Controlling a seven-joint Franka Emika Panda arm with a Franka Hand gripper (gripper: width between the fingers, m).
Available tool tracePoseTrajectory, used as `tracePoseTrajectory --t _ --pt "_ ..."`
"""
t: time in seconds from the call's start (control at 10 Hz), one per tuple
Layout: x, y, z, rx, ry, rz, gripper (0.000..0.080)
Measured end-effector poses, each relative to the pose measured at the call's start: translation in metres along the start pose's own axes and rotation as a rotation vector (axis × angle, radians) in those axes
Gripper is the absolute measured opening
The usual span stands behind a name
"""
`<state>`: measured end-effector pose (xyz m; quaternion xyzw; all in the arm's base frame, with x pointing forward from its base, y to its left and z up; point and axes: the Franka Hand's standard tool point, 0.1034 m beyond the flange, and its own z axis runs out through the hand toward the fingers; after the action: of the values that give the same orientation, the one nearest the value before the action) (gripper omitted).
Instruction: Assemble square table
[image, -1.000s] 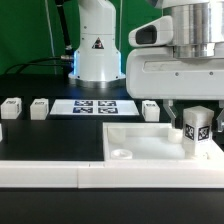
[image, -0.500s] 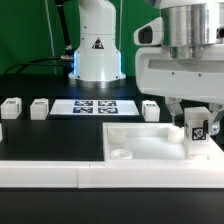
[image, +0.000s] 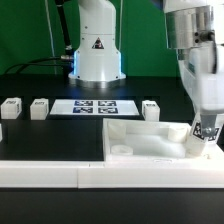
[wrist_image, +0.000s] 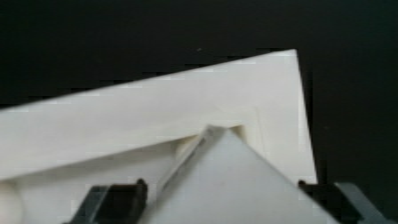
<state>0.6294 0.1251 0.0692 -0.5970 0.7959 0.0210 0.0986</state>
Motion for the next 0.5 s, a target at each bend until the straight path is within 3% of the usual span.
tracePoseTrajectory --t 0.3,0.5 --pt "-0.0001 -0.0001 0.0000 0.000 -0.007 0.033 0.0412" --pt "-0.0017 0.0015 -0.0002 -0.015 -0.005 -0.213 0.0615"
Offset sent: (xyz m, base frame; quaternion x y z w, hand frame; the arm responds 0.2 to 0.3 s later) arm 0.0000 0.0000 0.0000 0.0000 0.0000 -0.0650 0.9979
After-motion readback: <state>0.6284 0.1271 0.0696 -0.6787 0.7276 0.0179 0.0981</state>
